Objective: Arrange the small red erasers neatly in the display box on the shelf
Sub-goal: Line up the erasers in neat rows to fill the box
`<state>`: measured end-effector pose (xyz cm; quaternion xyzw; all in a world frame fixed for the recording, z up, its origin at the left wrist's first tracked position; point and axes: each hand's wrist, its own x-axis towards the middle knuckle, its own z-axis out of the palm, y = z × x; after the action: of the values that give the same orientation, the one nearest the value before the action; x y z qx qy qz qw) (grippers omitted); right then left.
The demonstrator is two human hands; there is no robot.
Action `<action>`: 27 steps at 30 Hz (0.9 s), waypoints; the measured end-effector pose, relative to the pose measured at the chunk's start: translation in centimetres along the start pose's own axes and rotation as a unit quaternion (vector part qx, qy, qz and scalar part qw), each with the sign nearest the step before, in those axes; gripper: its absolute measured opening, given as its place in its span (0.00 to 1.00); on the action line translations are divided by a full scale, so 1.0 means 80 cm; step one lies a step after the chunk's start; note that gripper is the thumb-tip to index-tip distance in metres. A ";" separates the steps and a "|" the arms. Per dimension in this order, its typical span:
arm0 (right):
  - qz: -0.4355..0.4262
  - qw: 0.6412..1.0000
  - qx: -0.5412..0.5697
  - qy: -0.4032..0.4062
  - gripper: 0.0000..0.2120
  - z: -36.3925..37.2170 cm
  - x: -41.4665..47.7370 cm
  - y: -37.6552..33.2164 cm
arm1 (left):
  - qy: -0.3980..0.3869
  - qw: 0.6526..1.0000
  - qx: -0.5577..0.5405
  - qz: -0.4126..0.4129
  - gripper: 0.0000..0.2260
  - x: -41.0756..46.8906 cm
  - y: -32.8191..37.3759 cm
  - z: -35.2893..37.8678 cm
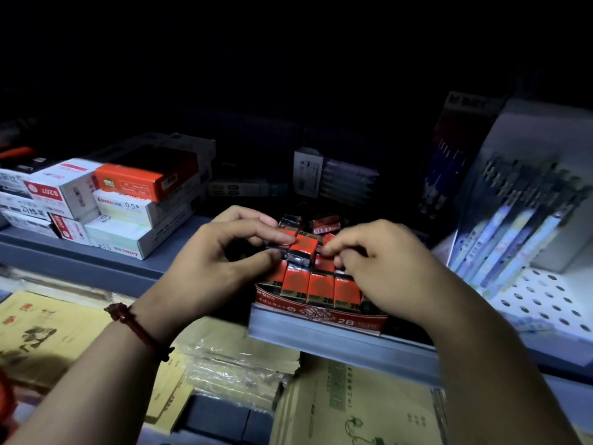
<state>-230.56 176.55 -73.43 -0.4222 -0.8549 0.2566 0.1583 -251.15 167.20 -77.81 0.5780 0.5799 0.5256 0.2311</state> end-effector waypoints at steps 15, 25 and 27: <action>-0.010 0.976 0.205 0.077 0.10 0.017 0.010 -0.006 | 0.014 1.000 0.015 -0.008 0.15 0.001 0.001 0.006; 0.015 0.967 0.232 0.103 0.12 -0.016 0.002 0.010 | 0.029 0.999 0.035 0.022 0.17 0.003 0.001 0.009; 0.013 0.974 0.214 0.077 0.11 -0.018 -0.001 0.011 | 0.030 0.998 0.048 0.030 0.17 0.003 0.000 0.009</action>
<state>-229.26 177.42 -72.80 -0.4080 -0.7601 0.4020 0.3069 -250.54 167.69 -77.95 0.5894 0.5937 0.5208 0.1701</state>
